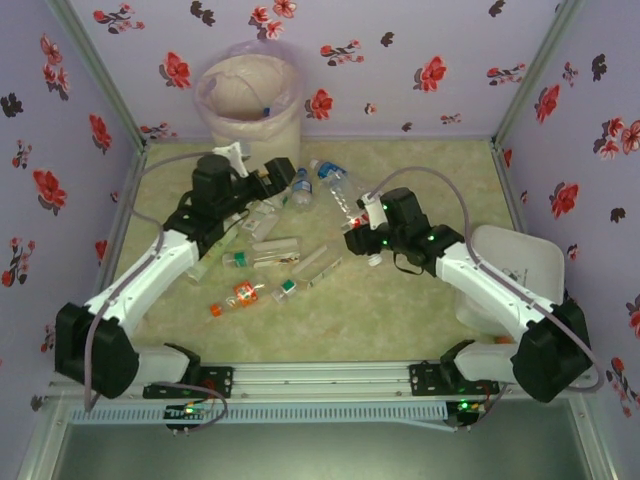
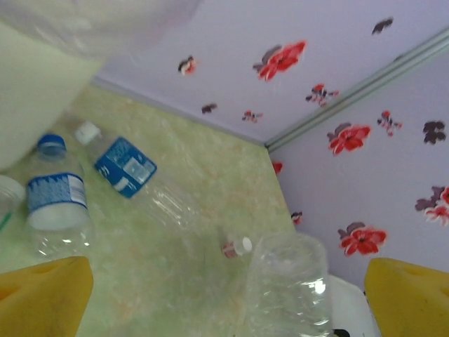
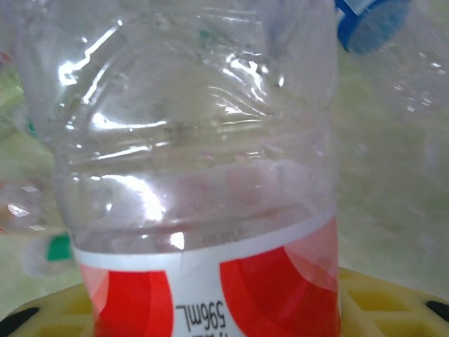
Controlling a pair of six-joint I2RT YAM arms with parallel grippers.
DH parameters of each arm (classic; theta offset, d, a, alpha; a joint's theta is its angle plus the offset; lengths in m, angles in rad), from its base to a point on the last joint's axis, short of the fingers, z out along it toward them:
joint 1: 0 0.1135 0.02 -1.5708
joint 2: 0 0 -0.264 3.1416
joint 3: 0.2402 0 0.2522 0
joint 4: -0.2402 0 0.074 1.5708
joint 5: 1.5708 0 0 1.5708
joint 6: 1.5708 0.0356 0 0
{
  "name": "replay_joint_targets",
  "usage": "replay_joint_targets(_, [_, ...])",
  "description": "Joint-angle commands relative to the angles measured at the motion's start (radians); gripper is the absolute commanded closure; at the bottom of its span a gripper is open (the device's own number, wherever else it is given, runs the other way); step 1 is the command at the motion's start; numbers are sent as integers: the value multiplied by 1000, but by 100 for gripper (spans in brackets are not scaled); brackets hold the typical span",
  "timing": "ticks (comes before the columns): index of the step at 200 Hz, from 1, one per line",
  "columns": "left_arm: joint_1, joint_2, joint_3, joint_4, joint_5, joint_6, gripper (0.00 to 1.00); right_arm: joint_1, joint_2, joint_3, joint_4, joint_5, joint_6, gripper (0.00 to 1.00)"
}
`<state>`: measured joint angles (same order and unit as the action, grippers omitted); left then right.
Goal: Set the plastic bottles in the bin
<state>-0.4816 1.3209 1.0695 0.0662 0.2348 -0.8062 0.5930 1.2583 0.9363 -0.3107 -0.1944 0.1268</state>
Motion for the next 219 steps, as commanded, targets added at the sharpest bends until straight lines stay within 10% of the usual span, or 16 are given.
replay_joint_targets(1, [-47,11,36,95,-45,-26,0,39,6,-32,205,-91,115,55])
replay_joint_targets(67, [-80,72,41,52,-33,-68,2,89,108,-59,382,-125,145,55])
replay_joint_targets(219, [-70,118,91,-45,-38,-45,43,103,252,-74,617,-176,190,56])
